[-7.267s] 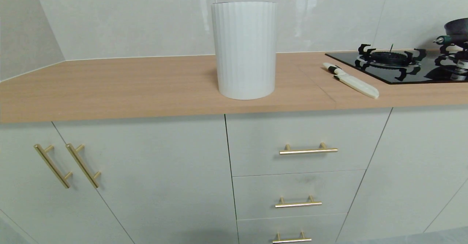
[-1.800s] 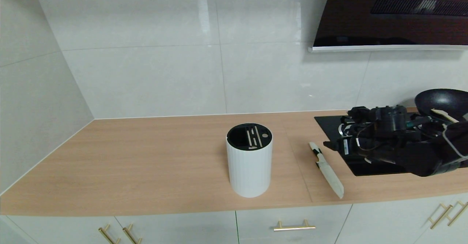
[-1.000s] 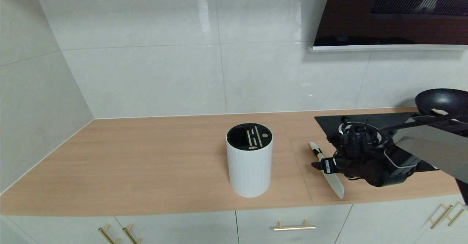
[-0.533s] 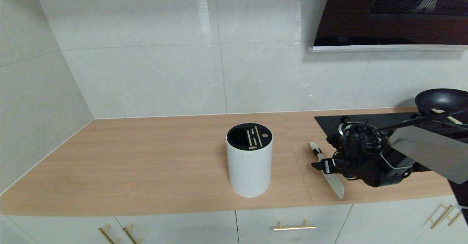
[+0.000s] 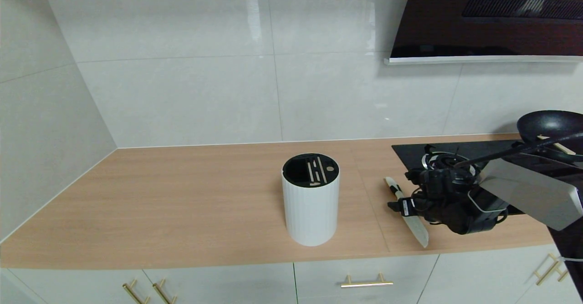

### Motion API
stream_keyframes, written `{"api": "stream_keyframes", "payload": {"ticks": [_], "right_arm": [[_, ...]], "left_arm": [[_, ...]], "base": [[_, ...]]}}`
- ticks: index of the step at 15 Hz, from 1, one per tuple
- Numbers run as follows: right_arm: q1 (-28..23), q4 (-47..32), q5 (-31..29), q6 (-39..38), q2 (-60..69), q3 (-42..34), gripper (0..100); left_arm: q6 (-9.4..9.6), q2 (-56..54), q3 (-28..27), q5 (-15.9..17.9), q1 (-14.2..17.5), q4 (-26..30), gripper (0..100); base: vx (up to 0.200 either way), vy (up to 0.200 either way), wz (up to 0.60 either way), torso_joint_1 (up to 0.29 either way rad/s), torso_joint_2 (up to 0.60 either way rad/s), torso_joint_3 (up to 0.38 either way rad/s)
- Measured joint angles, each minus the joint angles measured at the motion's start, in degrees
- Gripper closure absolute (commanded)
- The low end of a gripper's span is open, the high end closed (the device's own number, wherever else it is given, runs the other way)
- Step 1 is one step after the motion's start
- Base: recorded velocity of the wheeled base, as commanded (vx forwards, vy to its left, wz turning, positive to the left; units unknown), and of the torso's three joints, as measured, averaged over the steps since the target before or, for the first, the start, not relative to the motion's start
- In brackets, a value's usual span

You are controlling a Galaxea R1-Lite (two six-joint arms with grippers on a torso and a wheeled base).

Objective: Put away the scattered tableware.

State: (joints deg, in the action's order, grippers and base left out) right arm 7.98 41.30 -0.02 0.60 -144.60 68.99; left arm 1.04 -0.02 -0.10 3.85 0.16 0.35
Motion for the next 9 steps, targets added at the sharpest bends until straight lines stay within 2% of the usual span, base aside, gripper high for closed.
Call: {"api": "stream_keyframes", "payload": {"ticks": [9], "right_arm": [[0.3, 0.0, -0.9, -0.1, -0.6, 0.8, 0]], "left_arm": [[-0.04, 0.0, 0.0, 0.0, 0.0, 0.0, 0]], "base": [[0.0, 0.0, 0.0, 0.0, 0.0, 0.0]]}}
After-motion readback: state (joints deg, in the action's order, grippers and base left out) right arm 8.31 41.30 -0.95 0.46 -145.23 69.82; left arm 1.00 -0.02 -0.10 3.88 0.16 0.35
